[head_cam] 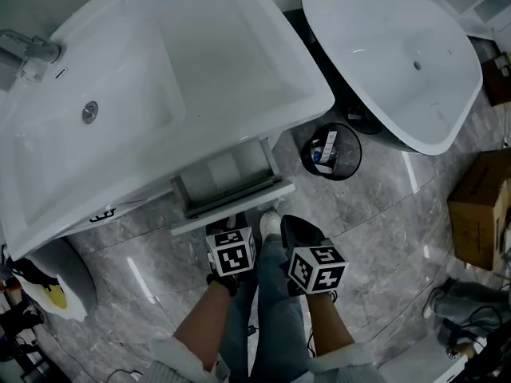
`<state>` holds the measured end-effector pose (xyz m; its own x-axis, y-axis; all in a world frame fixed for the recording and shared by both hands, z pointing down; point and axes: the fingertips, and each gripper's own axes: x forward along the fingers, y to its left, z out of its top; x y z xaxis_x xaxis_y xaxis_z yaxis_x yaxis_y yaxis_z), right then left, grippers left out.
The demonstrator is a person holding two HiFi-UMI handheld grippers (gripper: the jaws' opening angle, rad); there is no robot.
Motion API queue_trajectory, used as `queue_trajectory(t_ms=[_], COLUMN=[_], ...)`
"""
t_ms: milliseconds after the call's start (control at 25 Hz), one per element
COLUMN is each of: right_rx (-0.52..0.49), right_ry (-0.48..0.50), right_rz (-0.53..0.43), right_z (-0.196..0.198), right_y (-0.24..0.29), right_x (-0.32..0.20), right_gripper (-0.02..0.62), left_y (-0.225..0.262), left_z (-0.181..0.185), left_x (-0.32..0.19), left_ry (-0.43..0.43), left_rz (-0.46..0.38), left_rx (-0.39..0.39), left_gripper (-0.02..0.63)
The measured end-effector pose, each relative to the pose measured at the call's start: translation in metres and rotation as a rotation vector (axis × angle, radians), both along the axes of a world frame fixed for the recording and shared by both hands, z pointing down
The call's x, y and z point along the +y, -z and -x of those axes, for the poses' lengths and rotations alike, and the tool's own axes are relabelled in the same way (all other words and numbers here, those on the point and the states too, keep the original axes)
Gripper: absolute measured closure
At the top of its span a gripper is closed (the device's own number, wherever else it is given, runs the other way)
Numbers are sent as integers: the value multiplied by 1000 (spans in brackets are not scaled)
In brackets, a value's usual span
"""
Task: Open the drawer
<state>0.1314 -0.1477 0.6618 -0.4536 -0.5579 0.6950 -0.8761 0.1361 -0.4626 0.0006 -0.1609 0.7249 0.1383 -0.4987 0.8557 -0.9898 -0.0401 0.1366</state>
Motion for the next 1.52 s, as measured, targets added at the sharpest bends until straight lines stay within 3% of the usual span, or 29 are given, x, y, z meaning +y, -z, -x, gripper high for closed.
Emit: queue_trajectory(t_ms=[520,800,1200,1520], right_rx=[36,61,71,61], right_ry=[38,57,98,143], right_rz=[-10,-26,-111,-238], right_z=[16,29,60,78], right_y=[15,45,109,185], right_x=[3,9,10,-2], right_gripper=[586,586,586,586], left_y=[4,35,113,191], left_z=[19,24,26,40], left_x=[21,35,36,31], left_ry=[40,43,49,42], left_rz=[59,58,-43,-159], left_rx=[51,83,181,239], left_gripper=[486,515,548,565])
